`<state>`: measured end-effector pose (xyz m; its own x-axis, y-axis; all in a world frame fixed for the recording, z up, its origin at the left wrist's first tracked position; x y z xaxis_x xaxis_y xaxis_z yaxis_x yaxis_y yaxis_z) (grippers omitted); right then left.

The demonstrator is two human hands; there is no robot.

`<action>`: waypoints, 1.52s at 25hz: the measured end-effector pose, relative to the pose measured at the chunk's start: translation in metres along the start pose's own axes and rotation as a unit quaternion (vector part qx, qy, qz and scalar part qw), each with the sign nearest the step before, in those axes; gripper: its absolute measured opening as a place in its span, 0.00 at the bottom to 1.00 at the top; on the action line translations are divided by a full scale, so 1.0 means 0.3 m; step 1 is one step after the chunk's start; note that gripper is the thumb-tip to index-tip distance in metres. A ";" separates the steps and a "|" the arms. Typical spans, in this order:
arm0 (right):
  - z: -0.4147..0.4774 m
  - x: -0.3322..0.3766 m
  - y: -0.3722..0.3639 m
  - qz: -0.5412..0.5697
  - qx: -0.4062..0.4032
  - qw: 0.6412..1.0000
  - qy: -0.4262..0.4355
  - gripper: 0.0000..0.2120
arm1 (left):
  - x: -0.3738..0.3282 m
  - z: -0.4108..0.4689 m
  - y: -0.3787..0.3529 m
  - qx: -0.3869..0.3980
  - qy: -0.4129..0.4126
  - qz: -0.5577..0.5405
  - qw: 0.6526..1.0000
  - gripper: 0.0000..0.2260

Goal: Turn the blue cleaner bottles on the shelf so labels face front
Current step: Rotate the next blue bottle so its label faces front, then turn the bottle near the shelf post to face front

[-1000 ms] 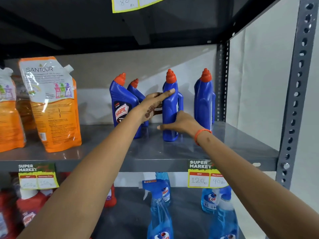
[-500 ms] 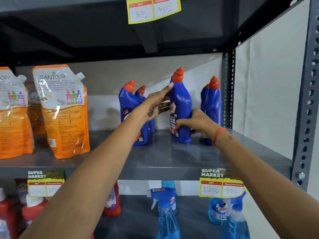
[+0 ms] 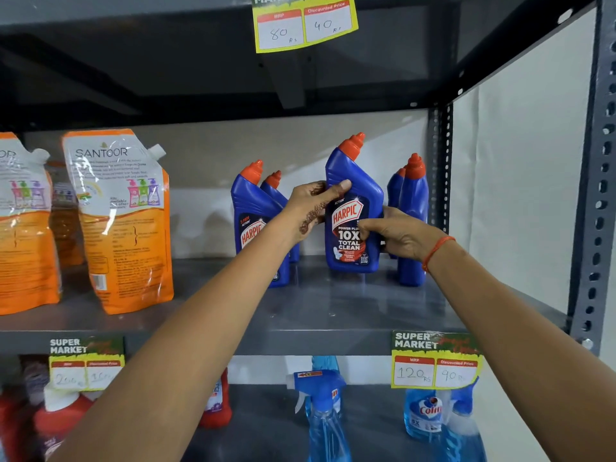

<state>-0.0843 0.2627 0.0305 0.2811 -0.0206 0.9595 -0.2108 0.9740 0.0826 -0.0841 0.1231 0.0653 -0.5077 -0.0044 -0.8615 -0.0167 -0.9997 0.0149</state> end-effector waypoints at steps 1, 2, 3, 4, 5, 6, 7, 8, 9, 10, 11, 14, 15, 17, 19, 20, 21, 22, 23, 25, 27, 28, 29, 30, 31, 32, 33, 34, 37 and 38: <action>0.000 -0.002 -0.001 -0.006 -0.019 1.000 0.001 0.15 | 0.012 -0.005 0.002 -0.018 0.002 0.003 1.000 0.11; 0.002 -0.006 -0.003 -0.008 -0.035 0.999 0.003 0.14 | 0.022 -0.009 0.005 -0.039 0.003 0.001 0.999 0.13; 0.006 -0.010 -0.007 -0.009 -0.046 0.999 0.004 0.14 | 0.030 -0.013 0.008 -0.057 0.004 -0.004 0.998 0.15; 0.011 -0.014 -0.011 -0.011 -0.054 0.998 0.006 0.16 | 0.036 -0.015 0.010 -0.072 0.005 -0.012 0.997 0.14; 0.017 -0.017 -0.014 -0.013 -0.061 0.998 0.007 0.18 | 0.040 -0.016 0.011 -0.080 0.006 -0.021 0.997 0.12; 0.023 -0.023 -0.015 -0.015 -0.067 0.998 0.007 0.20 | 0.044 -0.018 0.010 -0.084 0.008 -0.027 0.996 0.10; 0.027 -0.030 -0.016 -0.018 -0.073 0.997 0.002 0.22 | 0.048 -0.019 0.008 -0.086 0.011 -0.027 0.996 0.08; 0.031 -0.040 -0.016 -0.023 -0.079 0.997 -0.004 0.23 | 0.055 -0.021 0.005 -0.087 0.014 -0.022 0.996 0.08; 0.032 -0.051 -0.014 -0.030 -0.084 0.996 -0.012 0.23 | 0.063 -0.024 0.002 -0.088 0.017 -0.014 0.996 0.08; 0.033 -0.062 -0.013 -0.038 -0.085 0.995 -0.019 0.24 | 0.073 -0.030 -0.001 -0.090 0.019 -0.007 0.996 0.08; 0.034 -0.070 -0.013 -0.044 -0.083 0.995 -0.024 0.24 | 0.083 -0.034 -0.002 -0.091 0.019 -0.004 0.996 0.08; 0.034 -0.080 -0.017 -0.063 -0.078 0.995 -0.028 0.23 | 0.097 -0.038 0.004 -0.085 0.017 -0.005 0.996 0.09; 0.031 -0.078 -0.018 -0.066 -0.081 0.994 -0.030 0.22 | 0.096 -0.038 0.006 -0.081 0.019 -0.002 0.997 0.10; 0.015 -0.072 -0.016 -0.079 -0.096 0.992 -0.033 0.18 | 0.095 -0.036 0.006 -0.079 0.017 0.011 0.997 0.11; -0.024 -0.049 -0.009 -0.159 -0.114 0.980 -0.022 0.16 | 0.091 -0.044 0.001 -0.088 0.006 0.035 0.996 0.12; -0.050 -0.029 -0.002 -0.239 -0.123 0.963 -0.005 0.12 | 0.087 -0.050 -0.002 -0.096 -0.001 0.053 0.994 0.16; -0.078 -0.007 0.006 -0.325 -0.135 0.936 0.013 0.09 | 0.082 -0.052 -0.003 -0.109 -0.013 0.084 0.990 0.22; -0.106 0.016 0.012 -0.395 -0.148 0.906 0.035 0.08 | 0.073 -0.053 0.002 -0.133 -0.037 0.129 0.982 0.30; -0.134 0.039 0.014 -0.437 -0.157 0.884 0.058 0.10 | 0.056 -0.056 0.005 -0.162 -0.075 0.175 0.968 0.36; -0.178 0.079 0.022 -0.452 -0.186 0.865 0.110 0.13 | 0.000 -0.077 -0.014 -0.215 -0.174 0.230 0.933 0.40; -0.219 0.112 0.042 -0.438 -0.251 0.844 0.183 0.14 | -0.060 -0.101 -0.054 -0.240 -0.267 0.252 0.898 0.39; -0.234 0.119 0.063 -0.429 -0.289 0.830 0.209 0.13 | -0.086 -0.105 -0.082 -0.233 -0.308 0.258 0.886 0.37; -0.243 0.118 0.089 -0.424 -0.322 0.818 0.217 0.14 | -0.103 -0.102 -0.112 -0.211 -0.337 0.257 0.881 0.36; -0.241 0.106 0.124 -0.425 -0.342 0.814 0.200 0.17 | -0.116 -0.091 -0.147 -0.175 -0.346 0.249 0.887 0.33; -0.229 0.081 0.159 -0.435 -0.345 0.817 0.156 0.22 | -0.120 -0.071 -0.181 -0.129 -0.333 0.236 0.904 0.30; -0.214 0.049 0.191 -0.452 -0.331 0.822 0.099 0.28 | -0.116 -0.046 -0.215 -0.079 -0.300 0.222 0.924 0.28; -0.199 0.017 0.217 -0.465 -0.310 0.828 0.043 0.32 | -0.106 -0.017 -0.248 -0.032 -0.257 0.212 0.942 0.26; -0.187 -0.010 0.234 -0.467 -0.291 0.835 0.005 0.35 | -0.090 0.013 -0.275 0.003 -0.210 0.212 0.954 0.26; -0.145 -0.069 0.238 -0.453 -0.260 0.853 -0.013 0.36 | -0.044 0.085 -0.327 0.055 -0.110 0.234 0.964 0.26; -0.135 -0.082 0.232 -0.457 -0.255 0.852 -0.010 0.36 | -0.033 0.100 -0.344 0.067 -0.089 0.225 0.968 0.23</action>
<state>-0.0680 0.3401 0.0018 0.0922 -0.8224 0.5614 0.5237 0.5196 0.6751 -0.1032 0.2269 0.0875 -0.6288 -0.4237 -0.6520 0.1358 -0.8854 0.4445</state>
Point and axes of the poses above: each hand's wrist, its own z-axis towards the middle knuckle, its own y-axis out of the back of the hand, x = y × z, the point moved 5 cm from there along z, towards the middle knuckle, and after that the axes turned 4 degrees about -x, right-handed, at the moved point
